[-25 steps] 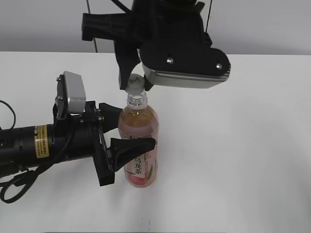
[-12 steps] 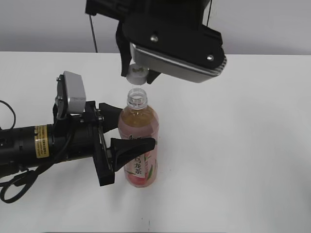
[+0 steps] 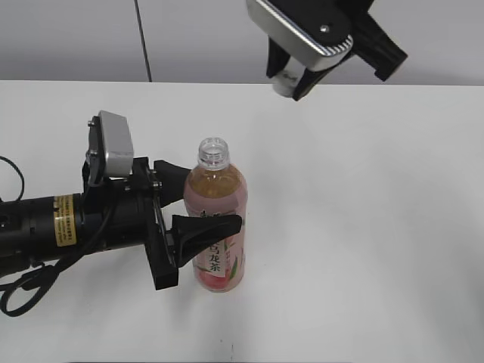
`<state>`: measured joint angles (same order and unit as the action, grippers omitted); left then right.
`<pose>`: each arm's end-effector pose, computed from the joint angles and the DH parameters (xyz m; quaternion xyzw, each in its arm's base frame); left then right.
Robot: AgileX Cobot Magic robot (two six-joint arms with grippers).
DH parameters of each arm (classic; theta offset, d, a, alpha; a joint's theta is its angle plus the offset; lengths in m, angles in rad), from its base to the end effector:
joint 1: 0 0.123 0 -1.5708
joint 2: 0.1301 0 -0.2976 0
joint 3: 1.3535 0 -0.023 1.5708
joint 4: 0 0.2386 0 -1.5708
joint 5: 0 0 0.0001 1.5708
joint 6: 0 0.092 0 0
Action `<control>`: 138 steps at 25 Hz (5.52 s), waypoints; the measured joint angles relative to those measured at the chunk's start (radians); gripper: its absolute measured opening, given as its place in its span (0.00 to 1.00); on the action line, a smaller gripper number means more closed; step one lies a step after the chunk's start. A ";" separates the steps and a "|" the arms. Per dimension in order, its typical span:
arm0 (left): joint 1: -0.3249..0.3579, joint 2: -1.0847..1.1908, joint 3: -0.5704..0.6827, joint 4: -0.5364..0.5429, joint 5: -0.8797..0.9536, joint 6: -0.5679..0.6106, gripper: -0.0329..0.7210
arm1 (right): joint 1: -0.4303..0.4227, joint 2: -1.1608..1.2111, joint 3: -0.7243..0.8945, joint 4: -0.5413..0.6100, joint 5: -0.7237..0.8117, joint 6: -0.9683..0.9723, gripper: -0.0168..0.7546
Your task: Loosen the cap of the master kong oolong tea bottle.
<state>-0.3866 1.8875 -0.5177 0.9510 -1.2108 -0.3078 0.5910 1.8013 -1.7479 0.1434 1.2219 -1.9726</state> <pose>0.2289 -0.1688 0.1522 0.4352 0.6342 -0.3977 0.5002 0.3061 0.2203 0.3480 -0.9354 0.2898 -0.0663 0.1913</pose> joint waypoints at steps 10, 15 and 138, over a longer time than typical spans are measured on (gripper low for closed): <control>0.000 0.000 0.000 -0.006 0.000 0.000 0.65 | -0.161 0.000 0.087 0.037 -0.001 0.467 0.37; 0.000 0.000 0.000 -0.009 0.000 0.000 0.65 | -0.192 0.000 0.187 0.034 -0.001 0.647 0.37; -0.001 -0.121 0.000 -0.032 0.004 -0.036 0.83 | -0.195 -1.551 1.232 -0.070 -0.125 1.751 0.76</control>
<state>-0.3876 1.7669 -0.5177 0.9189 -1.2066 -0.3436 0.3957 0.2507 -0.5159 0.0737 1.0974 -0.2214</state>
